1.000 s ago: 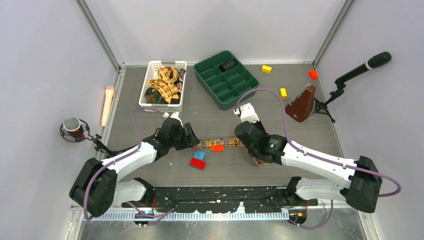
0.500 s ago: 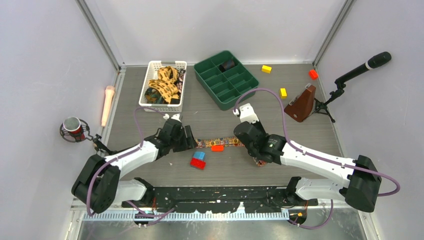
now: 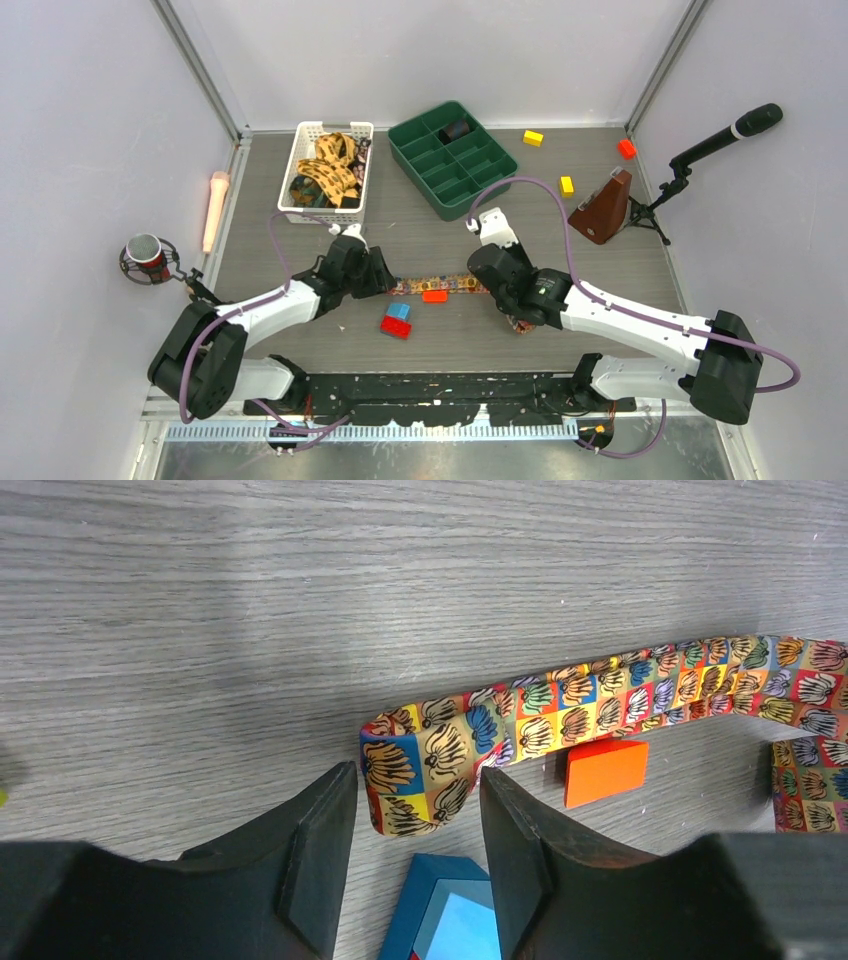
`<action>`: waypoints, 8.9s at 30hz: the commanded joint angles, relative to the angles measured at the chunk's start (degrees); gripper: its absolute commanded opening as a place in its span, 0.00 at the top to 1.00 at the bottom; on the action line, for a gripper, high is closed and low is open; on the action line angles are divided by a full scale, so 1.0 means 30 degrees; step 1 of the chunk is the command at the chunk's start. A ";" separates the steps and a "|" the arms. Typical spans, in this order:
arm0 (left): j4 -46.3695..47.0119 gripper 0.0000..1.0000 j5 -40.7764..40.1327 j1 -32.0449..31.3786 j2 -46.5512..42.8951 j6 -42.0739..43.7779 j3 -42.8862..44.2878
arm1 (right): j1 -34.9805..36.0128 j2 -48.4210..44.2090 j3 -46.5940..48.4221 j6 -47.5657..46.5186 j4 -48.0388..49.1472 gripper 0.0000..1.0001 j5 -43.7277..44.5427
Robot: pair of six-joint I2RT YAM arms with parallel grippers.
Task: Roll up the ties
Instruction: Flatten out the tie at the center of the board.
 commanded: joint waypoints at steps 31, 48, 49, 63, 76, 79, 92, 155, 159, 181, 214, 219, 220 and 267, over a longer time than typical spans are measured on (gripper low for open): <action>0.2597 1.00 0.7816 -0.0092 0.5769 0.0346 0.9766 | -0.1077 -0.4553 0.2681 -1.1064 -0.2823 0.86 1.0562; -0.3085 1.00 0.1658 0.1907 0.1982 0.3769 0.8638 | -0.0886 -0.2066 -0.1128 0.0687 0.1588 0.09 -0.6250; -0.3389 1.00 0.1401 0.2323 0.1546 0.3935 0.8670 | -0.0900 -0.2394 -0.1470 0.0866 0.2629 0.08 -0.6944; -0.9482 1.00 -0.3475 0.3032 0.0562 0.7939 1.2963 | -0.2370 -0.1049 0.0110 0.4608 0.0782 0.06 -0.7952; -1.2217 1.00 -0.5239 0.3032 -0.0014 0.9354 1.6615 | -0.8095 0.0832 -0.0305 1.1776 -0.4079 0.48 -0.9868; -1.2417 1.00 -0.5245 0.3032 0.0179 0.9539 1.7009 | -0.8336 0.0853 -0.0993 1.2176 -0.3175 0.64 -1.0743; -1.2384 1.00 -0.5449 0.3032 0.0798 0.9918 1.7284 | -0.8637 0.2776 -0.2255 1.3540 -0.1856 0.98 -1.1071; -1.0464 0.65 -0.4098 0.3032 0.0821 0.9471 1.5426 | -0.9413 0.7554 0.0151 1.5208 0.1618 0.70 -1.8110; -1.0493 0.65 -0.4138 0.3032 0.0763 0.9450 1.5385 | -0.9404 0.6930 0.0174 1.4905 0.0446 0.91 -1.6065; -1.0138 0.63 -0.3612 0.3032 0.1624 0.9083 1.4779 | -0.9363 0.4631 0.3805 1.3382 -1.3767 0.81 -0.4216; -1.1310 0.42 -0.5062 0.3032 -0.0574 0.9013 1.3820 | -0.4340 0.7900 0.1606 0.5356 0.8923 0.45 -2.3212; -1.1661 0.42 -0.5312 0.3032 -0.0965 0.9285 1.3822 | -0.3773 0.8410 0.2216 0.1453 0.8835 0.45 -2.2783; -1.1720 0.42 -0.5384 0.3032 -0.1078 0.9341 1.3796 | -0.3695 0.8777 0.2721 0.0999 0.8440 0.45 -2.2813; -1.3881 0.41 -0.7142 0.3032 -0.3824 1.0123 1.3967 | -0.4553 2.0055 2.0094 -0.0315 -0.6934 0.99 -2.7178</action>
